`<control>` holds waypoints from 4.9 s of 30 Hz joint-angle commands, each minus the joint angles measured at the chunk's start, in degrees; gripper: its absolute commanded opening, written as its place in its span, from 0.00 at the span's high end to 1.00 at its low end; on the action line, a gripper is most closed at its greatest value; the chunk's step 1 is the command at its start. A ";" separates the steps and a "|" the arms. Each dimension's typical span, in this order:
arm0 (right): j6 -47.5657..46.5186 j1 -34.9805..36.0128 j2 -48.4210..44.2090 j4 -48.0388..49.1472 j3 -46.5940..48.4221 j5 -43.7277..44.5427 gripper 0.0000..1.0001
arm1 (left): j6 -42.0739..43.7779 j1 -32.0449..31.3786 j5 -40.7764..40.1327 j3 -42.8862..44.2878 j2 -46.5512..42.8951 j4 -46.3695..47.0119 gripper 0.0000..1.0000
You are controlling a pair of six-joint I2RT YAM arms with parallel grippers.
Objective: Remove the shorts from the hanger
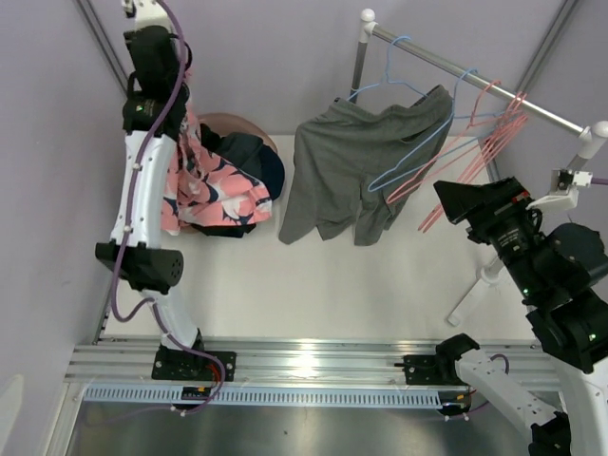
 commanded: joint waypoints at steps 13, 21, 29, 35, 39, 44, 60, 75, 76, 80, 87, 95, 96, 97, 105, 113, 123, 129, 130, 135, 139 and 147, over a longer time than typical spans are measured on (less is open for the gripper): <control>-6.88 5.39 32.22 12.32 27.05 -3.16 0.03 | -16.25 -3.95 14.15 -30.80 -17.07 -7.80 0.01; -10.74 7.59 43.59 17.84 30.14 4.83 0.10 | -17.47 -10.29 26.44 -61.54 -46.43 -2.96 0.01; -16.19 8.56 48.86 25.15 29.96 13.98 0.10 | -16.51 -11.08 32.97 -82.82 -68.40 -2.34 0.01; -16.29 8.65 53.87 28.75 30.75 18.73 0.11 | -16.24 -11.08 30.95 -91.52 -74.22 -2.08 0.01; -15.14 8.73 57.56 28.84 33.20 20.92 0.12 | -16.69 -11.08 30.60 -91.88 -75.98 -2.17 0.01; -15.14 8.73 61.43 30.51 35.58 23.13 0.14 | -16.95 -11.43 31.12 -92.15 -74.84 -2.43 0.01; -14.61 7.24 67.59 32.36 41.21 26.12 0.52 | -16.78 -12.49 30.59 -92.32 -75.72 -2.43 0.01; -11.89 6.27 66.62 32.01 39.72 25.94 1.00 | -16.86 -13.19 30.07 -92.24 -75.37 -2.78 0.01; -11.71 6.27 66.62 32.09 39.63 26.12 0.96 | -16.86 -13.28 30.06 -92.24 -75.46 -2.69 0.01; -11.10 6.45 66.80 33.06 38.93 26.64 0.34 | -16.86 -13.54 30.06 -92.33 -75.28 -2.69 0.01; -11.27 6.10 68.64 34.03 40.15 26.82 0.22 | -16.86 -13.72 30.41 -92.41 -75.28 -2.52 0.01; -9.61 5.66 72.24 32.63 43.05 25.07 0.69 | -16.69 -13.81 30.68 -92.33 -74.67 -2.60 0.01; -9.43 5.83 72.42 32.45 43.32 24.89 0.77 | -16.69 -13.89 30.85 -92.59 -74.58 -2.60 0.01; -9.34 5.83 72.42 32.19 43.41 24.89 0.93 | -16.69 -13.89 30.86 -92.41 -74.49 -2.60 0.01; -10.30 6.54 68.39 31.39 41.65 25.07 1.00 | -16.60 -14.16 30.42 -92.32 -74.40 -2.51 0.01; -11.36 8.03 58.55 31.75 36.03 25.06 1.00 | -16.07 -14.16 32.43 -89.18 -73.01 -0.06 0.01; -4.68 13.47 43.61 32.27 22.94 24.01 1.00 | -20.55 -21.88 57.96 -82.66 -60.62 24.27 0.01; -3.54 19.19 37.10 32.80 16.08 26.55 1.00 | -18.18 -35.94 58.63 -80.38 -48.23 38.17 0.01; -3.71 19.54 36.74 32.80 15.81 26.73 1.00 | -18.18 -37.43 58.54 -80.02 -46.91 40.44 0.01; -5.47 20.60 34.99 32.36 15.55 27.44 1.00 | -17.21 -45.61 56.44 -77.82 -41.45 43.19 0.01; -6.61 20.60 34.37 32.45 15.46 28.05 1.00 | -16.60 -49.48 52.85 -76.51 -41.18 41.18 0.01; -4.33 20.60 32.26 32.54 13.79 27.88 1.00 | -13.53 -50.98 43.62 -76.50 -41.45 39.06 0.27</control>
